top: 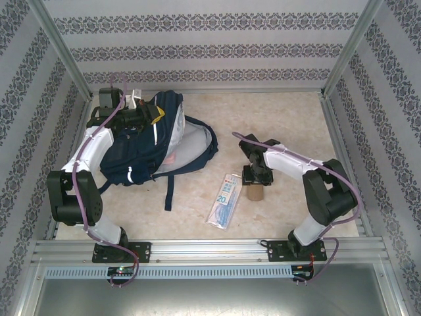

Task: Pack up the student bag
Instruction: Pick up the glasses case from the center of the table, then place the glasses case in the student bag.

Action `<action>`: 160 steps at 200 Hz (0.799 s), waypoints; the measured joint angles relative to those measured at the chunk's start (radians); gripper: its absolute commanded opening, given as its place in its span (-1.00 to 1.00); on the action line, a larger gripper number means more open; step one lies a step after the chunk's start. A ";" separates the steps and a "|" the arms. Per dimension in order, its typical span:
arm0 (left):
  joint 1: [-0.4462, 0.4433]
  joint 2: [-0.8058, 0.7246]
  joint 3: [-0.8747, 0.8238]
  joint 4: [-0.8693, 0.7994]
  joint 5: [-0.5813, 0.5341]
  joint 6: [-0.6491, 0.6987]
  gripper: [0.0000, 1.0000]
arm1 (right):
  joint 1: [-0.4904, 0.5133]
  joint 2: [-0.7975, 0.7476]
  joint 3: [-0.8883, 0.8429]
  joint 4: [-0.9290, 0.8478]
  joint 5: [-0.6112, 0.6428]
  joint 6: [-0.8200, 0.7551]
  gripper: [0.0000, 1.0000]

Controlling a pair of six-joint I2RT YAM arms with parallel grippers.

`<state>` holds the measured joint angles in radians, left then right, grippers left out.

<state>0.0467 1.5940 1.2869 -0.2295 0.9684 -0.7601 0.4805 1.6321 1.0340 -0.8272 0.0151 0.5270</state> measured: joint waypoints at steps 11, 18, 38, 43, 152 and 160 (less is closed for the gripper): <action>0.000 0.000 0.000 0.000 0.000 0.000 -1.00 | 0.010 -0.011 0.045 -0.012 0.002 0.002 -0.16; 0.000 0.000 0.000 0.000 0.000 0.000 -1.00 | 0.018 -0.015 0.081 -0.019 0.001 0.005 -0.17; 0.000 0.000 0.000 0.000 0.000 0.000 -1.00 | 0.045 -0.014 0.198 -0.016 -0.010 0.019 -0.17; 0.000 0.000 0.000 0.001 0.000 -0.001 -1.00 | 0.050 -0.013 0.224 -0.016 -0.016 0.023 -0.17; 0.001 -0.035 -0.015 0.006 -0.008 -0.016 -1.00 | 0.132 0.500 0.873 0.113 -0.307 0.168 -0.11; 0.001 -0.043 -0.020 0.006 -0.008 -0.019 -1.00 | 0.138 0.529 0.902 0.114 -0.321 0.179 -0.10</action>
<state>0.0475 1.5513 1.2667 -0.2237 0.9607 -0.7788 0.6189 2.1609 1.9358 -0.7128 -0.3058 0.7055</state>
